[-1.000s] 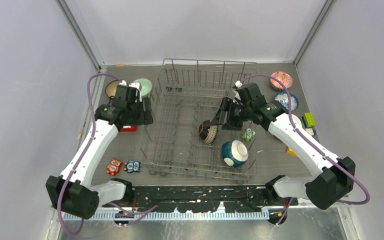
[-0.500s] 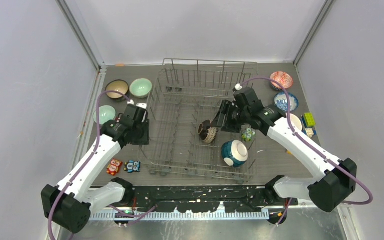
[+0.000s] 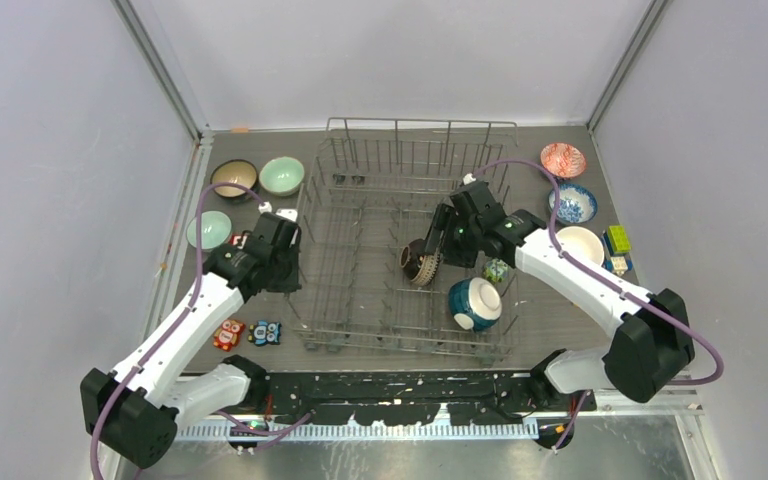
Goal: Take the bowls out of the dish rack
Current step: Pick up the bowl from the dish rack.
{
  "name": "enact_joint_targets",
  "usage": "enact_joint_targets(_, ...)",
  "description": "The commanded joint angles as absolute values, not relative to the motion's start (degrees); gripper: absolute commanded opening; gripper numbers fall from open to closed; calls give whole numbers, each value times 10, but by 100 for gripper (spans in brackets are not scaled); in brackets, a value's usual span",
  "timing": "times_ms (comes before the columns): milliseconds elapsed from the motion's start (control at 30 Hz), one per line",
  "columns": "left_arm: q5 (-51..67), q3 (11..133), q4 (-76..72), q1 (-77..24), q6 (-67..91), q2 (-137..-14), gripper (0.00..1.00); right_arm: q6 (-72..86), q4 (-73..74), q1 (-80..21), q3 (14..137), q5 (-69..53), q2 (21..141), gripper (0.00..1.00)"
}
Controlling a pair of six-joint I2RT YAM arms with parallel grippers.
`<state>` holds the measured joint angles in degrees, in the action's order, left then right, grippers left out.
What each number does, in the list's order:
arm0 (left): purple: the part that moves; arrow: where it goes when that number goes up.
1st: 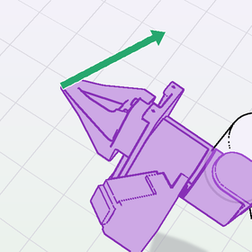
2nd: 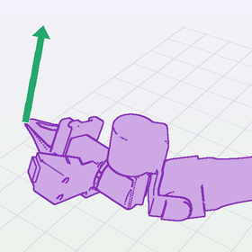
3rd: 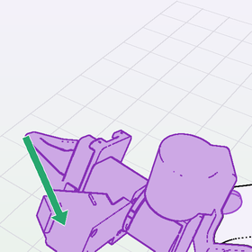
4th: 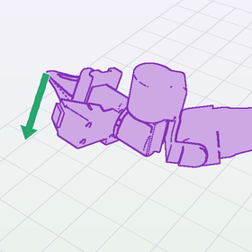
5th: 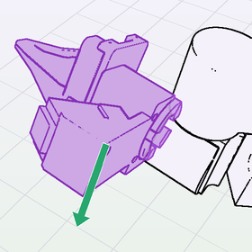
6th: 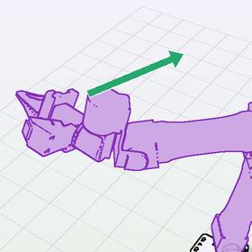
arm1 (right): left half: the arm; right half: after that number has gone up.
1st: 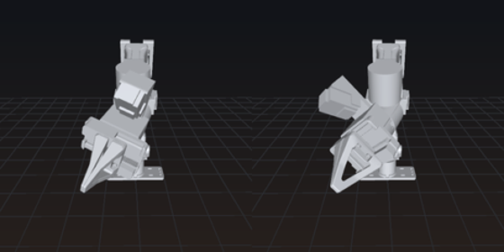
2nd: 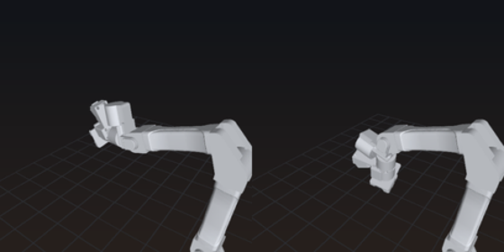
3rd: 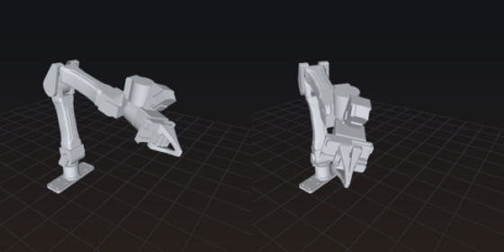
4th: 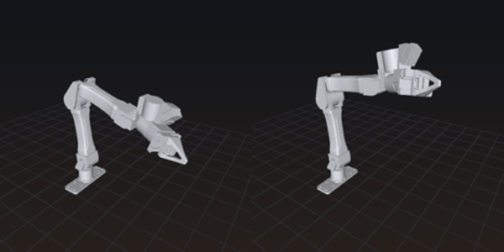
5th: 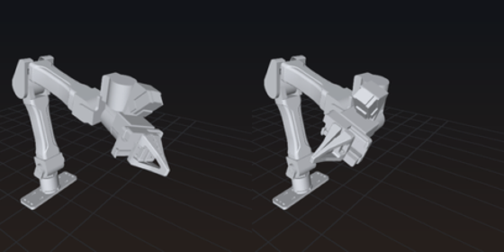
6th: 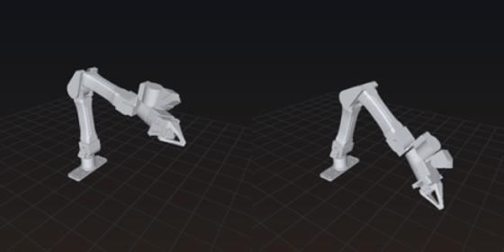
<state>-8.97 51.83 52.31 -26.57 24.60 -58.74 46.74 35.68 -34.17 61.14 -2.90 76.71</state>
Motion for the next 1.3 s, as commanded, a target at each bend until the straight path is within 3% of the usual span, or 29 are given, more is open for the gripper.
enact_joint_targets(0, -81, 513, 456, -271, 305, -592, 0, 468, 323, -343, 610, 18, 777, 66)
enact_joint_targets(500, -74, 504, 448, -280, 314, -592, 0, 497, 220, -343, 574, -55, 791, 57)
enact_joint_targets(767, -78, 504, 450, -282, 313, -591, 0, 428, 306, -343, 620, 52, 756, 68)
enact_joint_targets(1267, -78, 504, 448, -284, 321, -593, 0, 421, 281, -344, 615, 8, 768, 68)
